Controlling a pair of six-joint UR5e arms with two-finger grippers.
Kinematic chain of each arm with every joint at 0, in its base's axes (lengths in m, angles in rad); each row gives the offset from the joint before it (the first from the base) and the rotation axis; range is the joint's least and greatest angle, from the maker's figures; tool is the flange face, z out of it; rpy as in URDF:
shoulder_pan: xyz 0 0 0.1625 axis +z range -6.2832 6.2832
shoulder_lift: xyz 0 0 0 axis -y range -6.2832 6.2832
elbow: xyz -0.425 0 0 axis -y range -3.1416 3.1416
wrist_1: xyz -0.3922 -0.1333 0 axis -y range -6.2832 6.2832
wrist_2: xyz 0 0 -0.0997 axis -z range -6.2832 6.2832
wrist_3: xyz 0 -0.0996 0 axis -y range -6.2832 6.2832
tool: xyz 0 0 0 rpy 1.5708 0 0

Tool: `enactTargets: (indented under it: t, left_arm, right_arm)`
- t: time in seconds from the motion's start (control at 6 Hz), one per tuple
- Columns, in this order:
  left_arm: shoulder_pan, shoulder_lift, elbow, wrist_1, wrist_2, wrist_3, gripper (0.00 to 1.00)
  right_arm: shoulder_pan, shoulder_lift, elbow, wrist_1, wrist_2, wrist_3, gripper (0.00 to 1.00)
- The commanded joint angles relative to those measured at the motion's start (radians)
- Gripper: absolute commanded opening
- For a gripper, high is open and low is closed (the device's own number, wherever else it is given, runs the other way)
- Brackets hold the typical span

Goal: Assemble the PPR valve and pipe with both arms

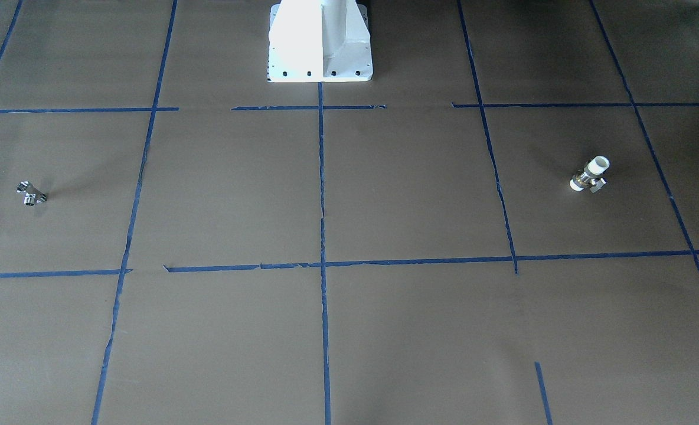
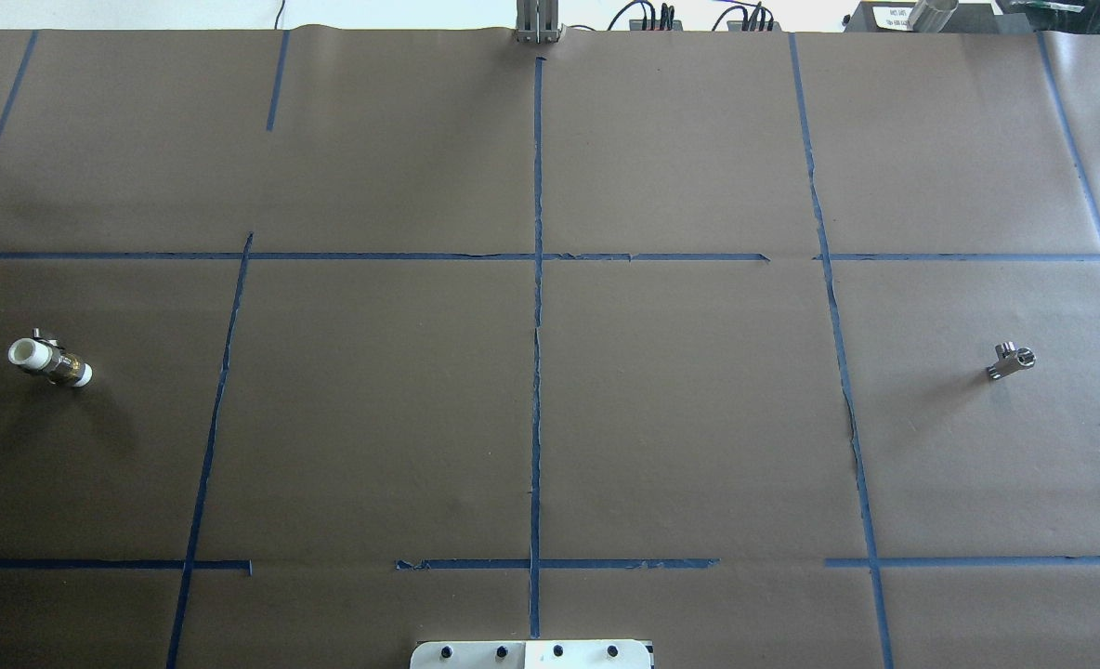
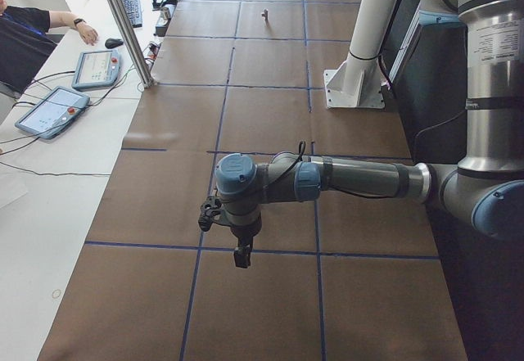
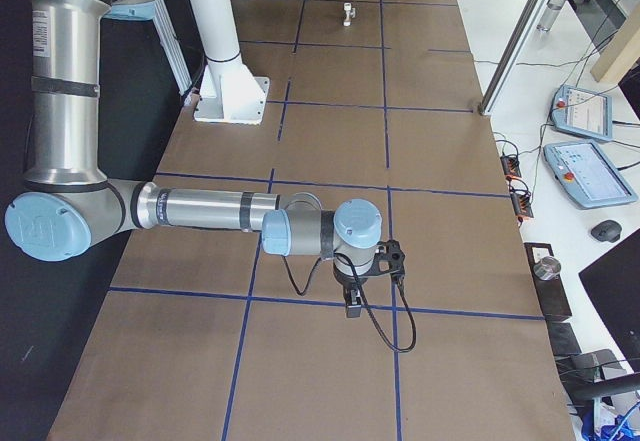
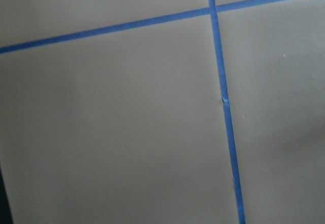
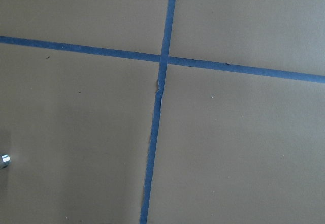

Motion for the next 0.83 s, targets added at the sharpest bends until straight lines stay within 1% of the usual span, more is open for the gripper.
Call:
enactTargets:
  t: [0.0,0.17,0.33,0.5,0.67]
  left_arm:
    - [0.005,-0.033,0.001,-0.052,-0.051,0.001,1.0]
    - [0.049,-0.018,-0.014,-0.08,-0.1,0.01,1.0]
    - [0.144,0.011,-0.013,-0.11,-0.189,-0.102,1.0]
    - [0.196,0.013,-0.031,-0.177,-0.191,-0.278,1.0]
    - [0.264,0.018,-0.031,-0.275,-0.188,-0.493,1.0]
  right_arm:
    - [0.0,-0.002,0.005,-0.001,0.003,0.003,1.0]
    - [0.0,-0.002,0.005,-0.001,0.003,0.004,1.0]
    - [0.0,-0.003,0.006,-0.001,0.003,0.004,1.0]
    - [0.0,-0.005,0.003,-0.001,0.003,0.004,1.0]
    - [0.0,-0.005,0.003,-0.001,0.003,0.004,1.0]
